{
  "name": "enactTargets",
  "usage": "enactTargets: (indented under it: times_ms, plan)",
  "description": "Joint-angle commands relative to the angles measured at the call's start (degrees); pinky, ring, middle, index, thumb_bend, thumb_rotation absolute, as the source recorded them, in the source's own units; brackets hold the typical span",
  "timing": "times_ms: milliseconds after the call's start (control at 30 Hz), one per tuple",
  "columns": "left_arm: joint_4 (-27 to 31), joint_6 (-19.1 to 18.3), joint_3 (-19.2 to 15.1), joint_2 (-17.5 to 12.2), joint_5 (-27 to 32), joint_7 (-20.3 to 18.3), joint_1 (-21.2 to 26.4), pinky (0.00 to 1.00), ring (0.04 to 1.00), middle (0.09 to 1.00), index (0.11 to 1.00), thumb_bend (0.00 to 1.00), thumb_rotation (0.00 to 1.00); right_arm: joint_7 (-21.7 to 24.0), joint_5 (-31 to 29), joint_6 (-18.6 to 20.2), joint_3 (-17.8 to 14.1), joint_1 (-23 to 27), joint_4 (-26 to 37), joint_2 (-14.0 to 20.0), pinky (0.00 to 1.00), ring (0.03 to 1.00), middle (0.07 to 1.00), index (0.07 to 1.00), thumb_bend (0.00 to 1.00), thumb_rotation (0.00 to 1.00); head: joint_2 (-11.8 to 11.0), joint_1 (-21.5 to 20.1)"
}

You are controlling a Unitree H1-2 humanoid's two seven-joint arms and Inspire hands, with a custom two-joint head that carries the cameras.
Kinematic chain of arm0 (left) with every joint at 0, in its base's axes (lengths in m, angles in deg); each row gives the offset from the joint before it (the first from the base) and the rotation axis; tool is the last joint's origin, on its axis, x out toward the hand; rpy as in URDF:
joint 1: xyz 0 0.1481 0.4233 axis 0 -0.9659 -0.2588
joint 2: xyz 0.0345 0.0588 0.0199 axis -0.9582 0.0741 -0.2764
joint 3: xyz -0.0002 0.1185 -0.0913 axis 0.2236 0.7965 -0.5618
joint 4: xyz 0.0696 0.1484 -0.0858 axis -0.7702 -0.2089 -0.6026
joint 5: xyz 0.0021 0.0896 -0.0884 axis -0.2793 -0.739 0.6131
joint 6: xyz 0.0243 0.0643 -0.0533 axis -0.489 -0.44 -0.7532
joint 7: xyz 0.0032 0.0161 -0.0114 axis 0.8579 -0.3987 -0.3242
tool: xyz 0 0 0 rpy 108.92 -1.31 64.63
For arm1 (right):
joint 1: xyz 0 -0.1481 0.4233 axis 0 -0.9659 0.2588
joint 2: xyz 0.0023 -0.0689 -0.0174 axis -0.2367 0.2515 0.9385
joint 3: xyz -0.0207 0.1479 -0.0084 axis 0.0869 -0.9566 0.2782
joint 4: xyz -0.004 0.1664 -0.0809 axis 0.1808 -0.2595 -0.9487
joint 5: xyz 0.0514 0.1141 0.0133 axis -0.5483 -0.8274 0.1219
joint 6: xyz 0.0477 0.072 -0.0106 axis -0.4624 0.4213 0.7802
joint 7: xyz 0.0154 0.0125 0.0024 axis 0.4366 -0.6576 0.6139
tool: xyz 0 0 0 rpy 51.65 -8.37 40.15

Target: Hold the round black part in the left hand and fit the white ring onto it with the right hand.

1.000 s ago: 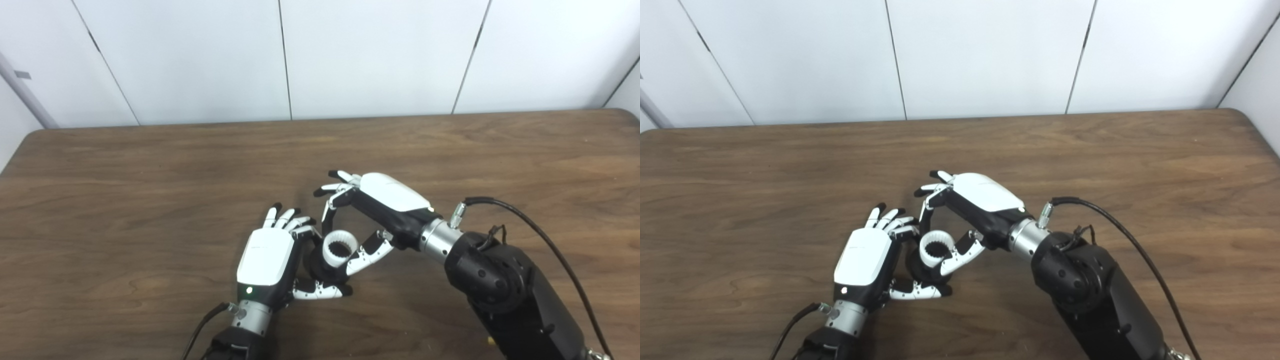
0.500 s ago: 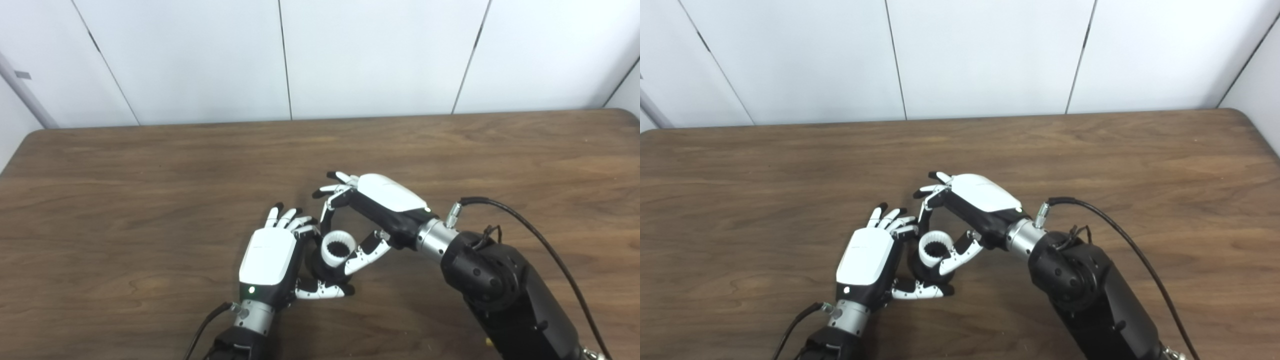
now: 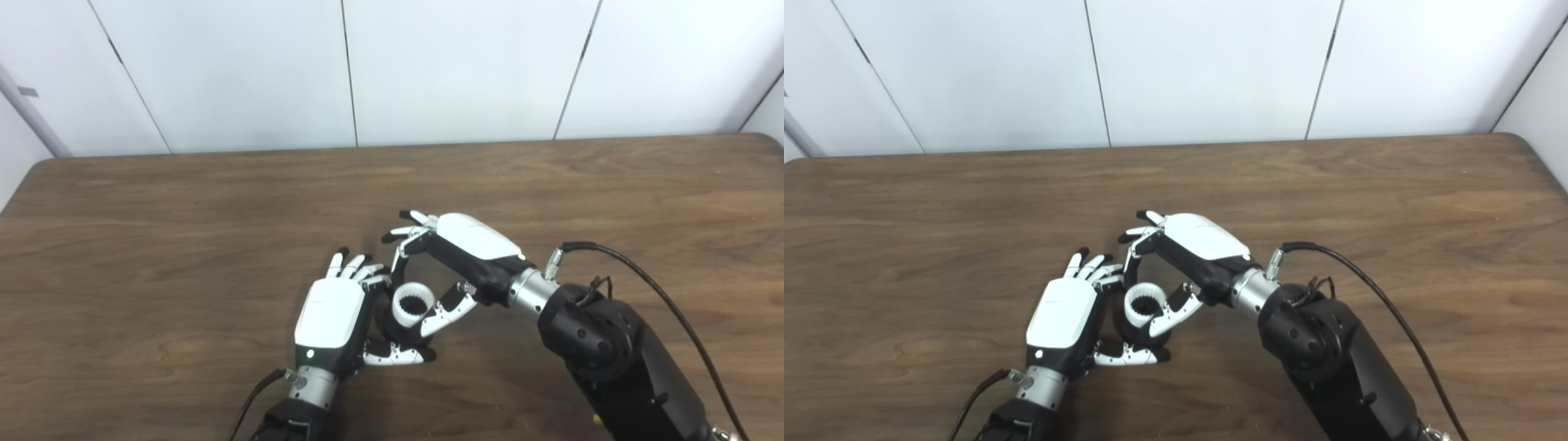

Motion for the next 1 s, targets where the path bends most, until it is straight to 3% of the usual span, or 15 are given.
enactTargets:
  times_ms: [0, 967]
  plan:
    - [-2.6, 0.5, 1.6, -0.1, -0.6, -2.5, -0.6, 1.00, 0.895, 0.788, 0.482, 0.53, 0.06, -1.7, 0.2, -2.1, -0.3, 1.6, 0.7, -0.4, 1.00, 1.000, 0.865, 0.485, 0.52, 0.14, 0.1, 0.1]
    - [-2.0, -0.3, 1.8, 0.0, -0.9, -3.1, -0.7, 1.00, 0.898, 0.785, 0.482, 0.53, 0.06, -2.5, 1.0, -3.6, -0.6, 0.8, -1.5, 0.1, 1.00, 1.000, 0.861, 0.485, 0.52, 0.14, 0.5, -0.1]
